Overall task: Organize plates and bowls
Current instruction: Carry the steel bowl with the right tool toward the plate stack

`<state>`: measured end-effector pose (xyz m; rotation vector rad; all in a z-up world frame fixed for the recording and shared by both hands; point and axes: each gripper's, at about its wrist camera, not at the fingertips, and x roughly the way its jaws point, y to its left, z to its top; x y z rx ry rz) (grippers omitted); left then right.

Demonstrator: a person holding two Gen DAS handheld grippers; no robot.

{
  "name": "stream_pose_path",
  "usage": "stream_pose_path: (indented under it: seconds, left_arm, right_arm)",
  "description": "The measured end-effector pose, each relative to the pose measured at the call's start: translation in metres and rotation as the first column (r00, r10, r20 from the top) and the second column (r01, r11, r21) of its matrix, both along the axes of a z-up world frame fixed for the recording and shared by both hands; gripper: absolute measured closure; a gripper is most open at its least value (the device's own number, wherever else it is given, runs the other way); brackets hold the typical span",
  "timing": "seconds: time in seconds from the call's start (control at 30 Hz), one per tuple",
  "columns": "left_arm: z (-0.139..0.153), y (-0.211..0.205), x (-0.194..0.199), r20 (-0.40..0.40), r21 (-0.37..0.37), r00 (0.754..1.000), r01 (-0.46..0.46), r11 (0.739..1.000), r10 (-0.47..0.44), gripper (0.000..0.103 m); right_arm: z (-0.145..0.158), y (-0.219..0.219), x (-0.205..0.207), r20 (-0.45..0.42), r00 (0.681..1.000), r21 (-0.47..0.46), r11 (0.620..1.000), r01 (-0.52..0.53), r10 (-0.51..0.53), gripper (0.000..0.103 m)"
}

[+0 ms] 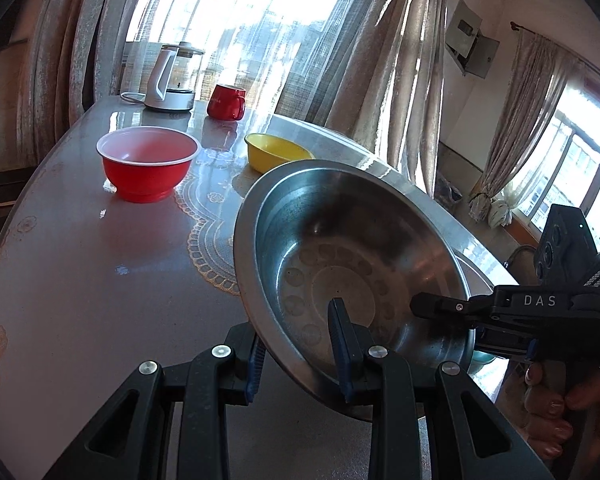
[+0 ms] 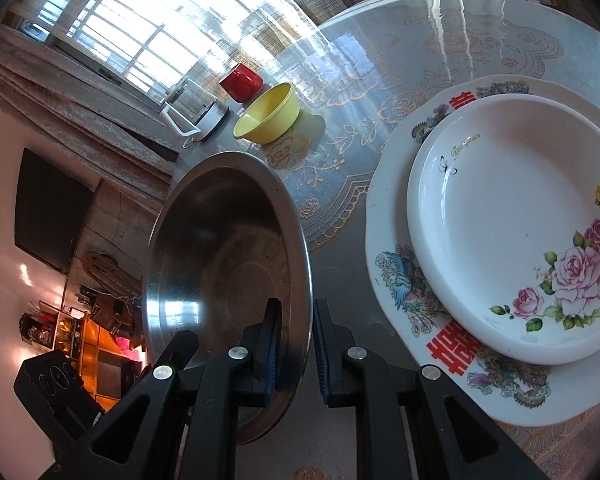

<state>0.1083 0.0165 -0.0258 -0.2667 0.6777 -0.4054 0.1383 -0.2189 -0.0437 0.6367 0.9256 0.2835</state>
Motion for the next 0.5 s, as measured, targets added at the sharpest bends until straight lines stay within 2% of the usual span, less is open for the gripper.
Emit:
stream_pose_path:
  seconds: [0.37,0.5]
  left_arm:
    - [-0.012,-0.002,0.004,-0.087,0.009,0.996,0.004,1.000,-0.004,0.073]
    - [-0.016,0.001,0.006,-0.104,-0.021,0.995,0.001,1.000,-0.003,0.073]
  right_arm:
    - [0.001,0.005,0.001,0.004,1.000,-0.057,0.998,0.006,-0.005,0.086]
    - [0.002,0.008,0.003,0.000,1.000,-0.081,0.997,-0.001,0.001,0.084]
